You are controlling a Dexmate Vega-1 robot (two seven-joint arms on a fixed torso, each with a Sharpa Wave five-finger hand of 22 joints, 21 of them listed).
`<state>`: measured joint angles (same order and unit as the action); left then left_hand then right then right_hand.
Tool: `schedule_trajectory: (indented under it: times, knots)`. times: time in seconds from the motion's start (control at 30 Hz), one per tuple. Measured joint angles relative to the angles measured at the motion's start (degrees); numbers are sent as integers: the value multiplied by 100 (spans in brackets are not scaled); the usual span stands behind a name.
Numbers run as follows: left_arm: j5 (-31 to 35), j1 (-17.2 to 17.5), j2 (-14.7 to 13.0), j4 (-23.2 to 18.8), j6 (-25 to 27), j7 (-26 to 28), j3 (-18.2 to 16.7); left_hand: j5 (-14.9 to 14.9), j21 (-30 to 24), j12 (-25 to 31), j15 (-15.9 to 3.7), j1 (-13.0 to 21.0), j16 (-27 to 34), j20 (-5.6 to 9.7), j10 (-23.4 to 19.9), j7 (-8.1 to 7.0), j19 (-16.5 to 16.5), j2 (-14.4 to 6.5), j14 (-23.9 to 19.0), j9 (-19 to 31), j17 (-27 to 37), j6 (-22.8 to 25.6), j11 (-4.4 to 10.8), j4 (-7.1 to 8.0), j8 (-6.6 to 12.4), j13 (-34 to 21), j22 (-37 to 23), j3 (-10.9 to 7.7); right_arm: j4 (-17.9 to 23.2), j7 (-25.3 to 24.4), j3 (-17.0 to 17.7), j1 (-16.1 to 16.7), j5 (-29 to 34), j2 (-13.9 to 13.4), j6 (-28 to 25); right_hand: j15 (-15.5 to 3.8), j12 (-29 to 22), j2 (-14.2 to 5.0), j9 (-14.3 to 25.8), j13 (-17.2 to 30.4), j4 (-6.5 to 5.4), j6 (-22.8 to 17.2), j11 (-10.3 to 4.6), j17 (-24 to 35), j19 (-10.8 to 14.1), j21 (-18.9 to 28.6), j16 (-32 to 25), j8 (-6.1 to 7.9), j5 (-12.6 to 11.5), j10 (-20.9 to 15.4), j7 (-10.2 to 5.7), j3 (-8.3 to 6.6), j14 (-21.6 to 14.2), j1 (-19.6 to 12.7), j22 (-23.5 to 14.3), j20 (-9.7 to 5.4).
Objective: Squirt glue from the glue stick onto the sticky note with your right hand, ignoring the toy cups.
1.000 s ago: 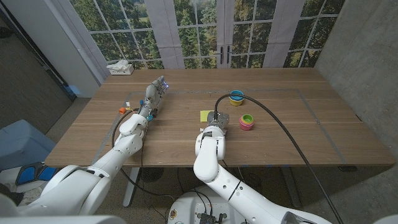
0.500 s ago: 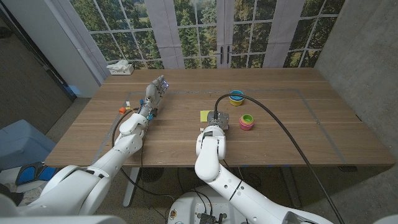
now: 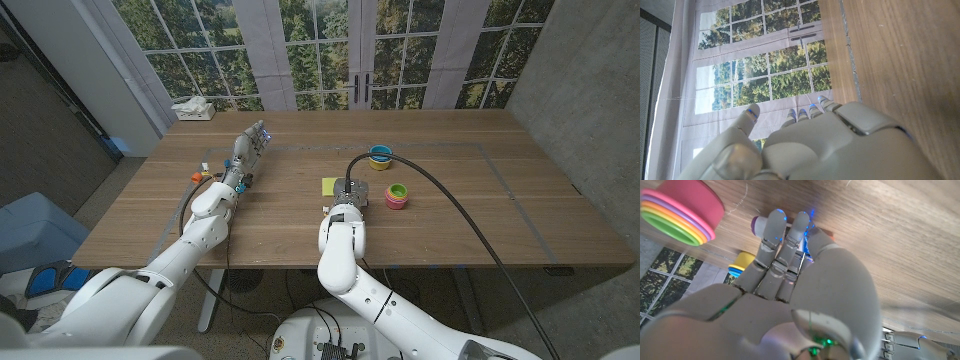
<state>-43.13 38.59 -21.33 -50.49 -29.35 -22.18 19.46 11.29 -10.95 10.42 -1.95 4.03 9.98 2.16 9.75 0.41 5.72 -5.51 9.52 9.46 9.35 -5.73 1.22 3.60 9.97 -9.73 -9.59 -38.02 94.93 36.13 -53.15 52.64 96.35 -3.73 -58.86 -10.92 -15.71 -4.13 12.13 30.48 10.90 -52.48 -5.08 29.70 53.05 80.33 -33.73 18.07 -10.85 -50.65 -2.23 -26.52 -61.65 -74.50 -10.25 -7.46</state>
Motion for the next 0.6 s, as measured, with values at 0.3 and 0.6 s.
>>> schedule_trajectory:
  times: [0.3,0.6]
  knots:
    - [15,57,-36,-120,35,69,5,0,0,0,0,0,0,0,0,-32,0,0,0,0,0,32,0,-47,22,0,0,-1,-51,243,-60,-105,-155,-96,-86,180,90,141,21,-126,7,70,147,-360,-222,-286,448,-81,-25,63,71,-260,390,-198,93,60]
    - [38,86,-54,-192,58,125,20,0,0,0,0,0,0,0,0,-63,0,0,0,0,0,62,0,-71,22,0,0,23,-139,500,-113,-239,-193,-156,-214,324,205,237,63,-215,-34,35,295,-300,-54,-711,381,-94,-25,151,35,-235,631,-672,103,19]
